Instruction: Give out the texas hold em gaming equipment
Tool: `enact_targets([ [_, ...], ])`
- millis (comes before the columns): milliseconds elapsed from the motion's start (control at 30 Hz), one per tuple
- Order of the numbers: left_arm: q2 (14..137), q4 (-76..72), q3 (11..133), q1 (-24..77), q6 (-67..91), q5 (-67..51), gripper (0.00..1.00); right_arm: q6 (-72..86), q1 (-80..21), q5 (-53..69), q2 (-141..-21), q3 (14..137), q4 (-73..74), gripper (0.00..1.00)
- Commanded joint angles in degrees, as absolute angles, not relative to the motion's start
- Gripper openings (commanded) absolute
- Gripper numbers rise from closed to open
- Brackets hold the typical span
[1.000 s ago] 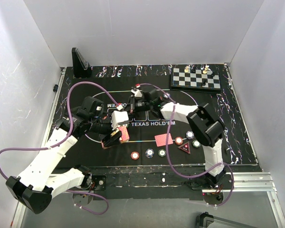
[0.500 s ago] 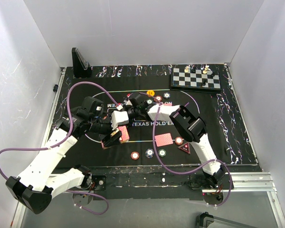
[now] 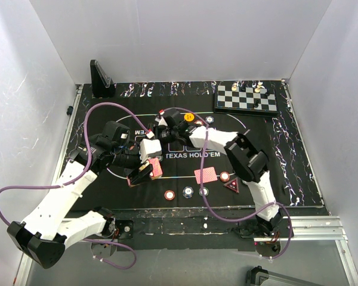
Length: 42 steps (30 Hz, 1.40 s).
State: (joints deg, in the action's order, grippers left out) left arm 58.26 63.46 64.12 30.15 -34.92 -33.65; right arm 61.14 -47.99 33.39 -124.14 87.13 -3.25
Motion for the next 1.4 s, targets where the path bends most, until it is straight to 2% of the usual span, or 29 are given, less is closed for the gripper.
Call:
enact_targets([
  [0, 56.43, 62.93, 64.78, 30.15, -34.89, -35.33, 0.22, 58.28, -46.59, 34.45, -111.99, 85.79, -2.73, 0.72],
  [67, 56.51, 62.75, 64.86, 30.15, -34.89, -35.42, 0.21, 58.1, -45.62, 34.54, -107.86, 83.33, -2.81, 0.8],
  [133, 56.6, 62.75, 64.78, 30.15, -34.98, -35.51, 0.22, 57.57, -44.39, 34.45, -103.82, 80.52, -1.68, 0.83],
  [367, 56.25, 62.4, 64.34, 30.15, -34.89, -35.33, 0.21, 60.55, -39.56, 37.52, -87.12, 60.76, -11.76, 0.87],
  [567, 57.22, 60.91, 64.42, 30.15, -34.19, -35.33, 0.21, 66.09, -40.51, 42.45, -81.74, 52.39, -23.64, 0.88],
  [900, 59.85, 58.63, 66.62, 30.15, -32.78, -35.07, 0.21, 64.95, -45.0, 42.45, -82.88, 55.28, -22.76, 0.9],
  [1300, 61.08, 58.09, 68.99, 30.15, -32.43, -34.8, 0.21, 67.67, -49.04, 42.19, -90.08, 57.39, -26.71, 0.91],
  [1367, 61.08, 58.01, 69.08, 30.15, -32.43, -34.98, 0.21, 68.38, -49.04, 42.36, -90.53, 57.22, -28.12, 0.87],
])
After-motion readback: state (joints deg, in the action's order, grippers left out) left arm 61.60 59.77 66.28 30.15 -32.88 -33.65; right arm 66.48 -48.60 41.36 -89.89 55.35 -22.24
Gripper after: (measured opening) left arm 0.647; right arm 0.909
